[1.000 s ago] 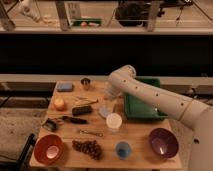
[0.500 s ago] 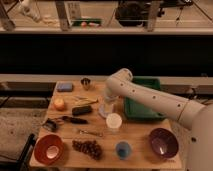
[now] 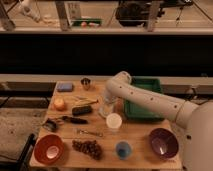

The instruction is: Place pepper in metal cup

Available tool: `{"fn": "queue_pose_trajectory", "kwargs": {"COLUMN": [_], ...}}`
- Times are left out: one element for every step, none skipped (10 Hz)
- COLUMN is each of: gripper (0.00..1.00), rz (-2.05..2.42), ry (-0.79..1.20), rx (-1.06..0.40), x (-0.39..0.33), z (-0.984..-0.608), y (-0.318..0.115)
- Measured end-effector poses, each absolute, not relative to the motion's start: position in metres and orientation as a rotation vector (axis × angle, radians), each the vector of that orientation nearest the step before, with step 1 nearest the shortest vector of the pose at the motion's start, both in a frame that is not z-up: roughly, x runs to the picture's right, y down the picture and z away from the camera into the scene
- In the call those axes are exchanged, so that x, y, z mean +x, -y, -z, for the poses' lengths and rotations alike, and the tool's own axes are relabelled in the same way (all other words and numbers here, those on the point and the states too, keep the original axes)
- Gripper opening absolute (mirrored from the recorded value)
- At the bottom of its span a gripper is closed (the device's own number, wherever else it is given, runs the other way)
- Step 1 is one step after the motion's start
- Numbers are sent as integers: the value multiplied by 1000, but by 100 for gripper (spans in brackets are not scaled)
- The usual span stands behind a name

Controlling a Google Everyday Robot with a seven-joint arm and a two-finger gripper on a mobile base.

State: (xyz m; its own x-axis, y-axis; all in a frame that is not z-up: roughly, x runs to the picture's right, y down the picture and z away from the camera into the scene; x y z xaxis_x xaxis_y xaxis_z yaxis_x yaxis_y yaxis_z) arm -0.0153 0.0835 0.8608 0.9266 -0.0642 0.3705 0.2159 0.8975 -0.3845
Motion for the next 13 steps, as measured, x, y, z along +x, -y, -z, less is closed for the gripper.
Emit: {"fn": "queue_pose_trajectory", "kwargs": {"gripper": [80, 80, 80, 80, 80, 80, 80, 80, 80, 80, 80, 80, 80], "rz": [148, 144, 144, 146, 147, 145, 148, 154, 158, 169, 179, 190, 199], "ry": [355, 349, 346, 344, 339, 335, 331, 333, 338, 341, 346, 347, 348], "rx": [-426, -416, -406, -398, -391, -386, -379, -373, -364, -344, -327, -314, -299], "x": [-13, -8, -6, -7, -5, -3, -2, -3, -5, -5, -7, -9, -10], "z": [-859, -855, -851, -849, -850, -851, -854, -856, -859, -864, -868, -870, -873], "y": [-80, -74, -67, -62, -58, -54, -50, -47, -43, -35, -30, -26, -20]}}
